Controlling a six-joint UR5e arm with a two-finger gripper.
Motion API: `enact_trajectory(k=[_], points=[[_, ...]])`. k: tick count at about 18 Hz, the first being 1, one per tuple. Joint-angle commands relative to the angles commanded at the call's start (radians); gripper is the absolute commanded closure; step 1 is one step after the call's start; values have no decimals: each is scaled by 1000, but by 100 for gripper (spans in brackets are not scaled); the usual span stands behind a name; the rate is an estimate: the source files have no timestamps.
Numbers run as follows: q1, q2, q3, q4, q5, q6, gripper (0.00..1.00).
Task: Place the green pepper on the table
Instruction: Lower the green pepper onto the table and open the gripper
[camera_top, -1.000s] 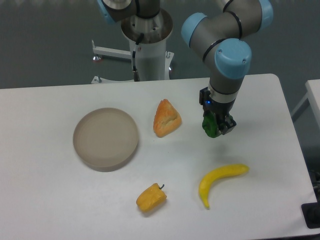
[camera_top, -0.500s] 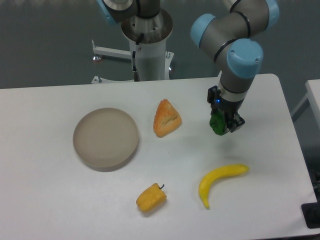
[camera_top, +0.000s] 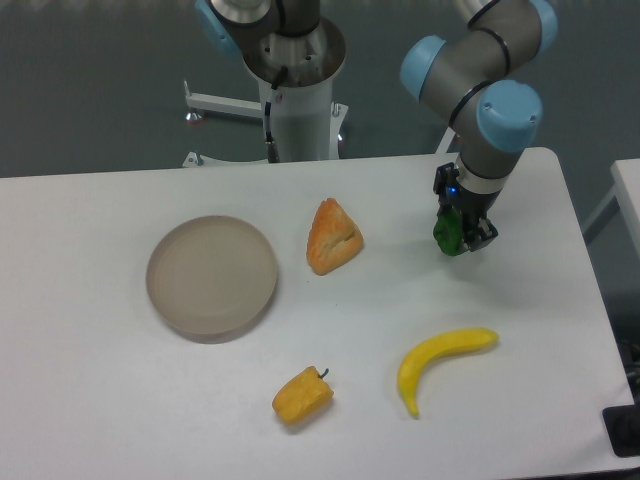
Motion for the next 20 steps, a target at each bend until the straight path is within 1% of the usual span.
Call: enact_trajectory(k=[1, 3, 6, 7, 8, 9, 10, 14, 16, 17, 19, 20], points=[[0, 2, -2, 2, 0, 2, 67], [-2, -5, 0, 2, 3, 2, 64], [-3, -24, 20, 5, 3, 9, 53], [-2, -28, 23, 5, 2, 17, 47], [-3, -29, 23, 5, 2, 26, 35], [-5, -29, 20, 5, 2, 25, 8], [-6, -29, 21, 2, -2, 15, 0], [6, 0, 24, -5, -28, 8, 0], [6, 9, 55, -18, -25, -8, 0], [-1, 11, 92, -56, -25, -44, 0], [-15, -6, 214, -217, -12, -93, 0], [-31, -27, 280, -279, -12, -94, 0]])
